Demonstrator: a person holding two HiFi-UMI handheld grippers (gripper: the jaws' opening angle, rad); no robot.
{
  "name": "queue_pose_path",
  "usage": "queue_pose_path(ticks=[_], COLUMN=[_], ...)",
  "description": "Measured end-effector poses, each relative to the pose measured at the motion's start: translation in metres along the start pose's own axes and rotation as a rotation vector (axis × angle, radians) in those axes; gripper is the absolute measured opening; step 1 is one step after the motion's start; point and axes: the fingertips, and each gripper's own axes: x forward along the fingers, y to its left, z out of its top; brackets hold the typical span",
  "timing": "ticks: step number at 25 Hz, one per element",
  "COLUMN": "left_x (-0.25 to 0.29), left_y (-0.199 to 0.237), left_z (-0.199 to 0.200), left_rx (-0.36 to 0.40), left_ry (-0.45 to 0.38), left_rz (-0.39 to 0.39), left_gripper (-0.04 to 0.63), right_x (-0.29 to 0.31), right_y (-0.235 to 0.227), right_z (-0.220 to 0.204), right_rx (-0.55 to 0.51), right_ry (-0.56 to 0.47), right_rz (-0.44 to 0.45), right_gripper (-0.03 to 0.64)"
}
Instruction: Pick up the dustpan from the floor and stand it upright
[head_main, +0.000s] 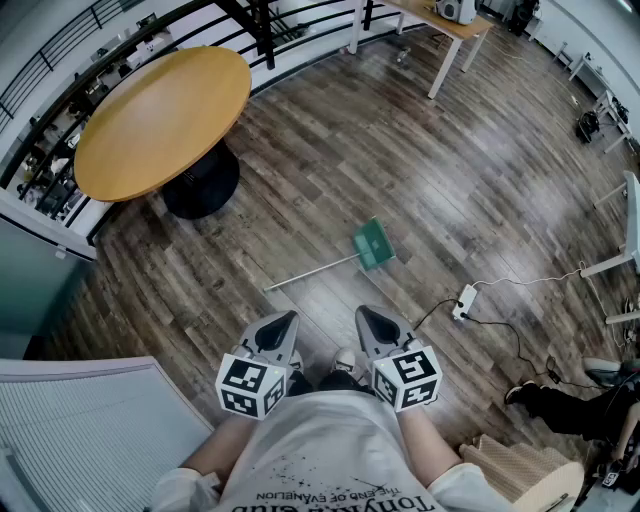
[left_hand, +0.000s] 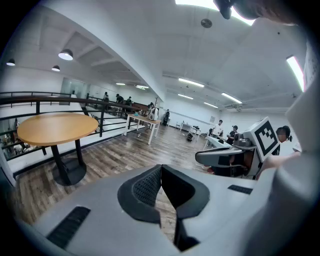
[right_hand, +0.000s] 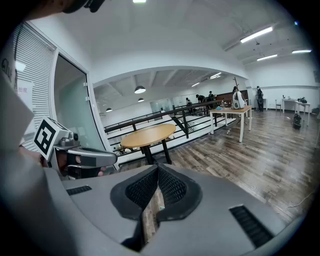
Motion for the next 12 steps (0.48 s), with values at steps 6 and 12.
queue_pose_path(ticks=[6,12], left_x=[-0.0049,-0.0075], left_y=[0.0040,0.0101], left_z=[-0.0015,-0.0016], left_rx=[-0.001,-0.005], left_ry=[0.007,0.006], left_rz=[0.001,-0.002], left_gripper=[0.025,0.025], right_x=[0.0028,0.0052], right_y=[0.0064,0.0069], right_z=[-0.0005,0.0002], right_rx=[0.000,0.002], right_ry=[0.002,0.000], right_rz=[0.000,-0.020], right_gripper=[0.026,0.026])
